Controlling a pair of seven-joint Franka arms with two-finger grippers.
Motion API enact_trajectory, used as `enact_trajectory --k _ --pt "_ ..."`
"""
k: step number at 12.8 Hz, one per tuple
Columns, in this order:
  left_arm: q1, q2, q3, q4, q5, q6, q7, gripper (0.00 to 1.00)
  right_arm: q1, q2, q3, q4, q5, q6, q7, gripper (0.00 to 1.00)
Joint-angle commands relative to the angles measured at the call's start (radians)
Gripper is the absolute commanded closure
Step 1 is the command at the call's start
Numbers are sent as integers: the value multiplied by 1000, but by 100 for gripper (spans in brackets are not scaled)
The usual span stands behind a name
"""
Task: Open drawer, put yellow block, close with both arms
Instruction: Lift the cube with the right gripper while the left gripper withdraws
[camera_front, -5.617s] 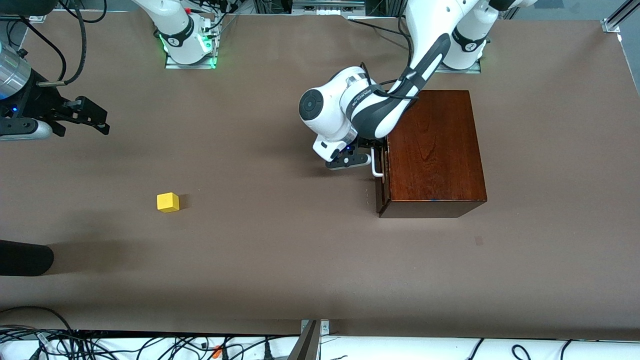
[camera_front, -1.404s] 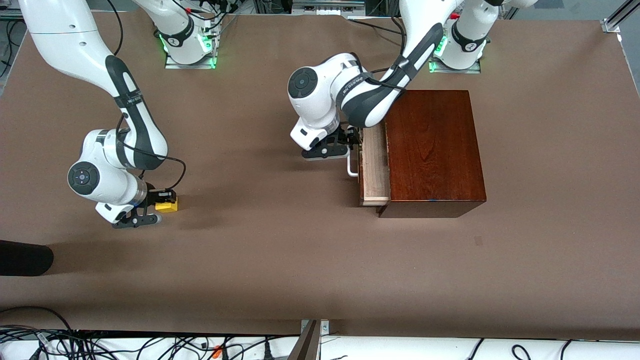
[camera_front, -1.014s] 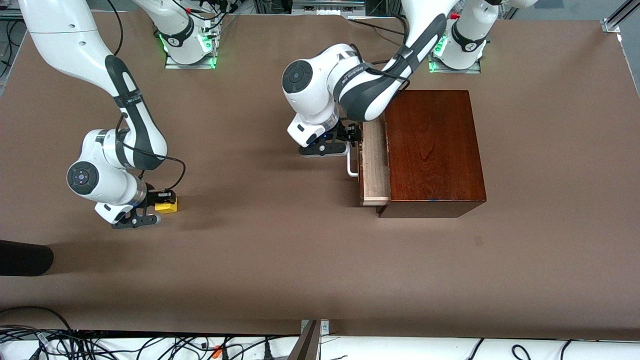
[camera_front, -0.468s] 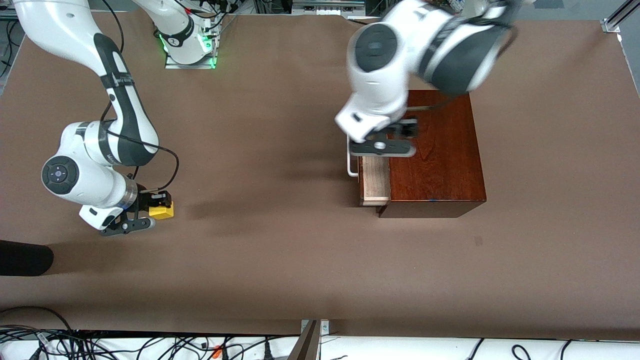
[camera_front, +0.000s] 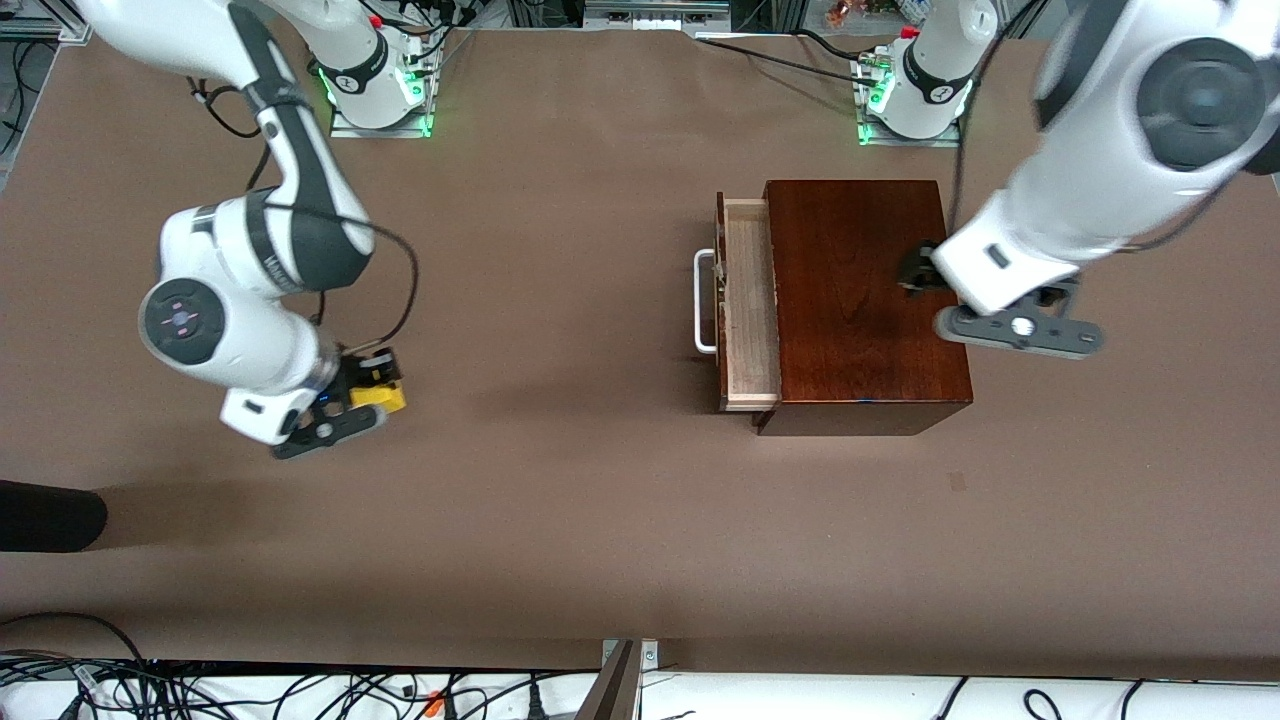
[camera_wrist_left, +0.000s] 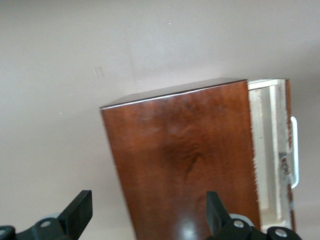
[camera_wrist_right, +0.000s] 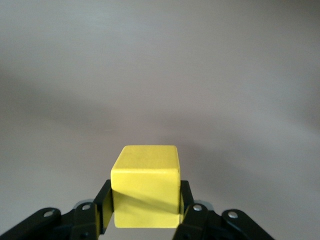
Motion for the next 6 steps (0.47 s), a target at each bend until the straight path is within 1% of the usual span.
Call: enact_trajectory --k 1,2,3,4,5,6 --pt "17 -152 85 -161 -43 19 106 0 67 -16 60 22 -10 -27 2 47" --pt "-9 -198 145 -236 -75 39 109 0 128 -8 61 37 -12 -24 10 47" --pt "-26 -233 208 -290 -100 82 114 0 188 7 56 50 -21 -13 36 47" --pt "-52 -269 251 -353 -109 135 115 0 240 18 56 69 -65 -8 80 47" --pt "-69 -310 284 -414 -111 194 102 0 290 33 57 95 -106 -8 99 47" --pt "-69 -333 287 -457 -111 247 97 0 334 47 56 125 -116 -10 99 47"
